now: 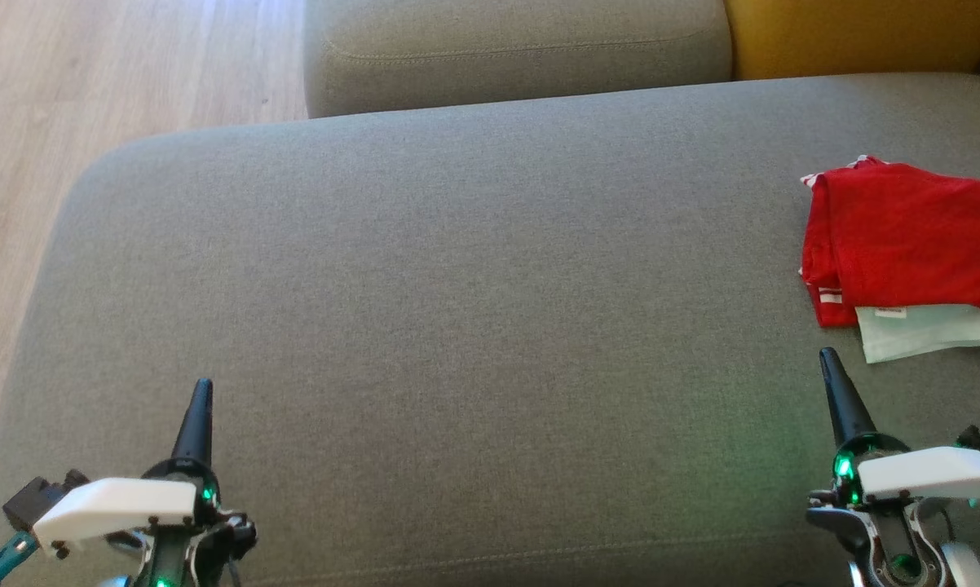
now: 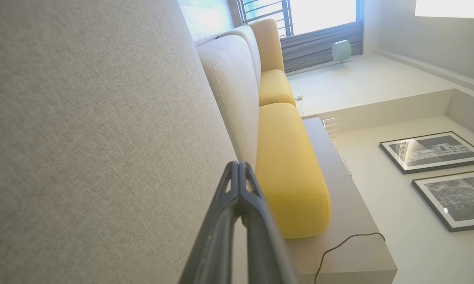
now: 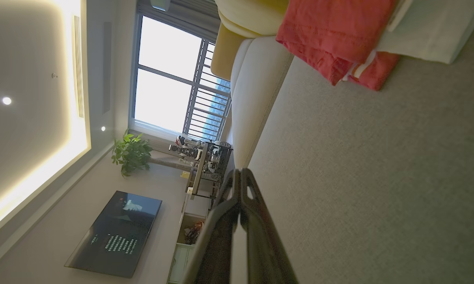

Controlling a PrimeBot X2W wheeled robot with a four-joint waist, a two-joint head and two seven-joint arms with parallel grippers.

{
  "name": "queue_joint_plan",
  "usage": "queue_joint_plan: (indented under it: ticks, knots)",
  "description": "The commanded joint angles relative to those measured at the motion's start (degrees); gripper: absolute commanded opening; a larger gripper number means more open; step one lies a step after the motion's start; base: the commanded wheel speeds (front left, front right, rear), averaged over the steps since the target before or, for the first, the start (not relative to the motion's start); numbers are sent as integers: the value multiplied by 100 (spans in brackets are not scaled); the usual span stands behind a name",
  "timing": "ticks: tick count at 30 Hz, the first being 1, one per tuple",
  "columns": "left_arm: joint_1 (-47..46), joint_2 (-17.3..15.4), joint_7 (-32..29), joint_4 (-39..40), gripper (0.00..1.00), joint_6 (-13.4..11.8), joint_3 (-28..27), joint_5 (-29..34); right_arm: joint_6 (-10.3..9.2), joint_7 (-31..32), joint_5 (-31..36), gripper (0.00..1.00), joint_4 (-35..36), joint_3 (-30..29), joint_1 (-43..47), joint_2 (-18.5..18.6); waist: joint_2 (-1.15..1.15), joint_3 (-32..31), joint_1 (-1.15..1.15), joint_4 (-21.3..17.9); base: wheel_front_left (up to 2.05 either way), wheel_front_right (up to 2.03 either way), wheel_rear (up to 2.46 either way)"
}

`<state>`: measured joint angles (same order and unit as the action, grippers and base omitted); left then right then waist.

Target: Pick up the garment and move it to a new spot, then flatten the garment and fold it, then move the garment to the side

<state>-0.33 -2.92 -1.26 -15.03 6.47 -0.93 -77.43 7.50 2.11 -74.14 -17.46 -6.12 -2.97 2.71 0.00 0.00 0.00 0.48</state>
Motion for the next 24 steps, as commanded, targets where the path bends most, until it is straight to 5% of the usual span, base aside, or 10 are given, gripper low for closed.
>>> queue_joint_plan:
  ticks: [1, 24]
  knots:
    - [-345, -71, -59, 161, 0, 48, -213, -198, 0, 58, -237, 0, 253, 62, -307, 19, 0, 1, 0, -4, 0, 0, 0]
    - [-579, -64, -449, 101, 0, 102, -467, -1550, -1, 438, -1802, 0, 344, -40, -322, 17, 0, 18, 0, -48, 0, 0, 0]
